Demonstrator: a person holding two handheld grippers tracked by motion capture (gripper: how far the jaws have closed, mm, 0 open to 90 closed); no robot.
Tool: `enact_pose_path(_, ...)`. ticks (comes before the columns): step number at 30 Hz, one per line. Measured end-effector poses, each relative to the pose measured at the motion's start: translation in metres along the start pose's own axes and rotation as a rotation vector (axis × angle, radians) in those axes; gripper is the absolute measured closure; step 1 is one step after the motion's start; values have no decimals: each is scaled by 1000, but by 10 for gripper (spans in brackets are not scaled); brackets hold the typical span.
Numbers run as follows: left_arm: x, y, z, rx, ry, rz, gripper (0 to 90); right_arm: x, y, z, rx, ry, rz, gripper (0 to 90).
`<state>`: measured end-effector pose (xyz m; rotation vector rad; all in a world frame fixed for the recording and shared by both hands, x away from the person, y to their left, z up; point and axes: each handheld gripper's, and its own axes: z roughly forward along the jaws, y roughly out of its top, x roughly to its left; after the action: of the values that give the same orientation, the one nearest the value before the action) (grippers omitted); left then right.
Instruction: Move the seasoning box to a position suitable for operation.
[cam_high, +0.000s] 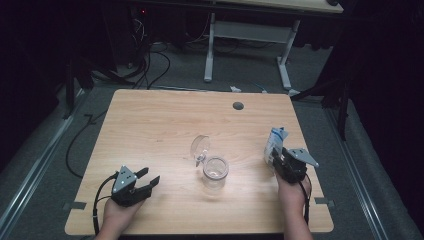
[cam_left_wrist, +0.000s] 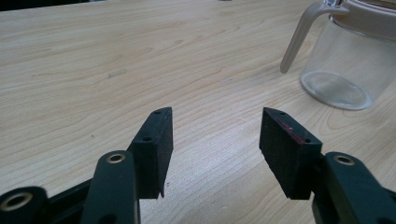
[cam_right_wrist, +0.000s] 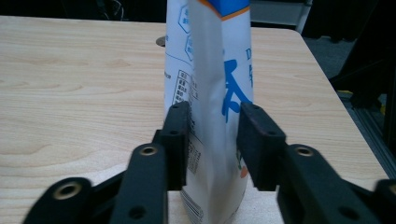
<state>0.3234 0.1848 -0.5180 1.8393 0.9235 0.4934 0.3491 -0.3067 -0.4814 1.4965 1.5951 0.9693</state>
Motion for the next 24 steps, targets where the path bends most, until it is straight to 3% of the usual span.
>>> enact_pose_path(3, 1, 0, 0, 0, -4, -1, 453, -3, 0, 0, -2, 33, 9, 714)
enact_pose_path(9, 0, 0, 0, -1, -11, 0, 455, -4, 1, -4, -17, 34, -31, 834)
enact_pose_path(24, -1, 0, 0, -16, -45, 3, 460, -8, 2, -5, -13, 79, -39, 861)
